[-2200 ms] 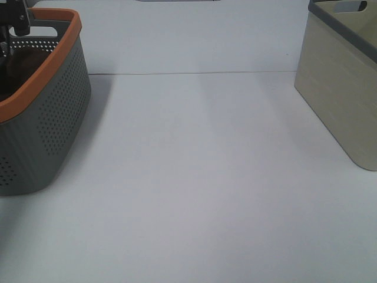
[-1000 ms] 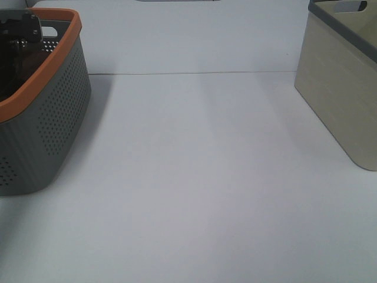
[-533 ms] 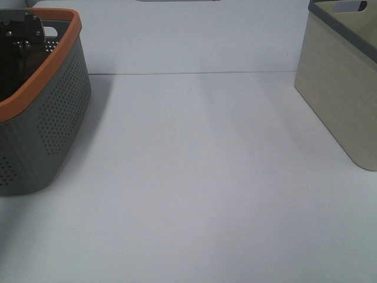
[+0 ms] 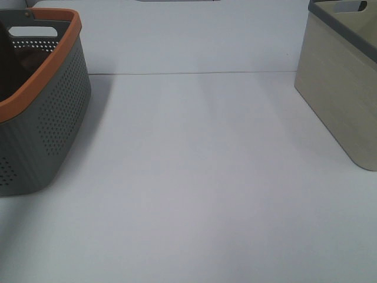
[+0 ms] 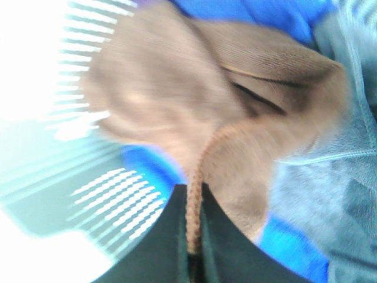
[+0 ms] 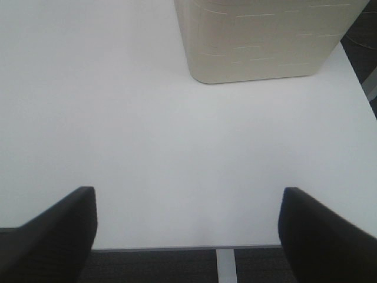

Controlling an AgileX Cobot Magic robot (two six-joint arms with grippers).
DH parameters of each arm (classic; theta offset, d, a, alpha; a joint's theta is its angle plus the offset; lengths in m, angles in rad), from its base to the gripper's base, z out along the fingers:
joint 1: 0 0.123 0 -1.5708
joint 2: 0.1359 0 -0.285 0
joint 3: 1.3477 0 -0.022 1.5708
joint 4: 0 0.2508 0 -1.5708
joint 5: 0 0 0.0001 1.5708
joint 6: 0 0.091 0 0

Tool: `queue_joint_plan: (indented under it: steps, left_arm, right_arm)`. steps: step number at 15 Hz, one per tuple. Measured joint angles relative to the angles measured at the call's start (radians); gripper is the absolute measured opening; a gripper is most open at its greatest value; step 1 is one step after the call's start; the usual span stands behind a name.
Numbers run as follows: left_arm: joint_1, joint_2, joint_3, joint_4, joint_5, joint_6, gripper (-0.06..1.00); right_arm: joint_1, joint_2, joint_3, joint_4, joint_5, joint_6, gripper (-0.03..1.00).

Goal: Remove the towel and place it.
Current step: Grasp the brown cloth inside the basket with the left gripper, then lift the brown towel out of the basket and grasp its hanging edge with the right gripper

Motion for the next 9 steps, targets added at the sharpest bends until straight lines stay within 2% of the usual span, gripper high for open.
queue_joint_plan:
  steps: [3,4,6,9]
  left_arm:
    - [0.0,-0.169,0.0,-0.007,0.001,-0.002,0.0]
    - [0.0,-0.269,0.0,-0.007,-0.026,-0.002,0.0]
    - [0.0,-0.33,0.0,-0.007,-0.073,-0.002,0.0]
    - [0.0,-0.424,0.0,-0.043,-0.245,0.006,0.0]
  right_arm:
    - [0.0,0.0,0.0,0.0,0.0,0.0,0.74]
    - [0.0,0.0,0.0,0.0,0.0,0.0,0.74]
    - [0.0,0.0,0.0,0.0,0.0,0.0,0.74]
    - [0.0,0.0,0.0,0.0,0.0,0.0,0.74]
